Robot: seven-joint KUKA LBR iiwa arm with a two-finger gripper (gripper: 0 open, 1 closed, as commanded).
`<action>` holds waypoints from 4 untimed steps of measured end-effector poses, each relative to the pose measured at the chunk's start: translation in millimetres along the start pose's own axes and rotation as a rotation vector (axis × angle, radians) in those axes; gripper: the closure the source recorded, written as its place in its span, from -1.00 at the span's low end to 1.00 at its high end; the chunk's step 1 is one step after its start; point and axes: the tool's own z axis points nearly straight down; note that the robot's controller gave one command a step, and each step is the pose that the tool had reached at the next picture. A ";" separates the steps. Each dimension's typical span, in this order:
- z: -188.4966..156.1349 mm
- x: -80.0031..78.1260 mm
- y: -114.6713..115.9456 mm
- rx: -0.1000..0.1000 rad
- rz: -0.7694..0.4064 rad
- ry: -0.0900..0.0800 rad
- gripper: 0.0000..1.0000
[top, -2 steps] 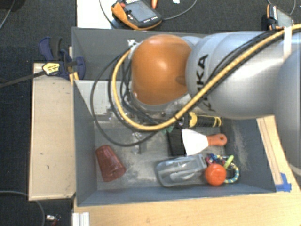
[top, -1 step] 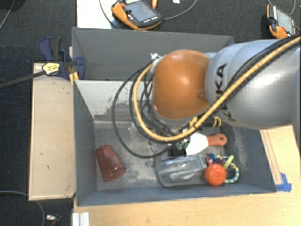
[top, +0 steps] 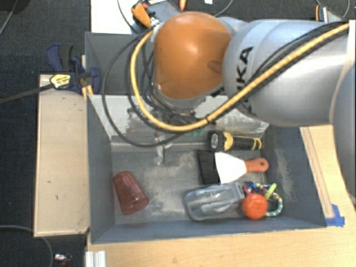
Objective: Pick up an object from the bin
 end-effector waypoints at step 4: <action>179.5 77.9 29.4 0.002 0.010 -0.011 -1.00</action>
Offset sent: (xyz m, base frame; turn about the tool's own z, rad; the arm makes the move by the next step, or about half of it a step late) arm -0.0236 -0.0016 -0.0721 -0.0174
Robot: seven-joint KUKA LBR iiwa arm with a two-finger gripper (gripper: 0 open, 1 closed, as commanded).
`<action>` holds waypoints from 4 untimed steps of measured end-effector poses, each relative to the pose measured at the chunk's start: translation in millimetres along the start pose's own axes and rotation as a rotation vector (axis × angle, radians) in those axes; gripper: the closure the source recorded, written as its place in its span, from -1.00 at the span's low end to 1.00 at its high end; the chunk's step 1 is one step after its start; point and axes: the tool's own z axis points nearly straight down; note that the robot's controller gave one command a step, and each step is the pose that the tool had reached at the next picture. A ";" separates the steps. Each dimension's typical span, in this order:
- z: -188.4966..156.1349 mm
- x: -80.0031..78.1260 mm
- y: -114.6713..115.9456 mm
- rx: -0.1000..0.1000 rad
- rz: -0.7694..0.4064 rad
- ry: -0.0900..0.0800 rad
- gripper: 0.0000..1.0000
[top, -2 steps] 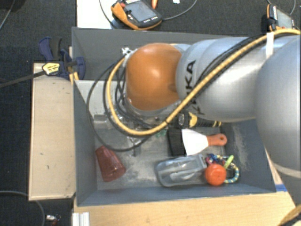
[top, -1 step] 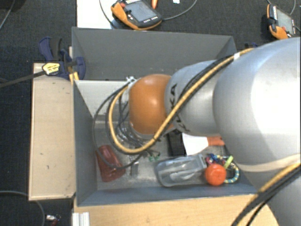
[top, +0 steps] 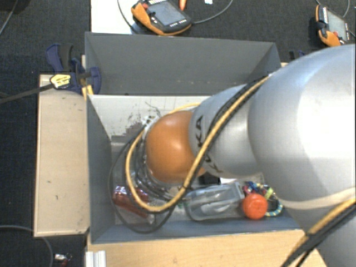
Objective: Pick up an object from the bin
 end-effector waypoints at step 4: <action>-4.9 -29.3 -52.9 0.002 0.113 0.028 1.00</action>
Offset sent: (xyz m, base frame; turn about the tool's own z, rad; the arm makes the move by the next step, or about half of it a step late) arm 0.0000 0.0000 0.0000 0.0000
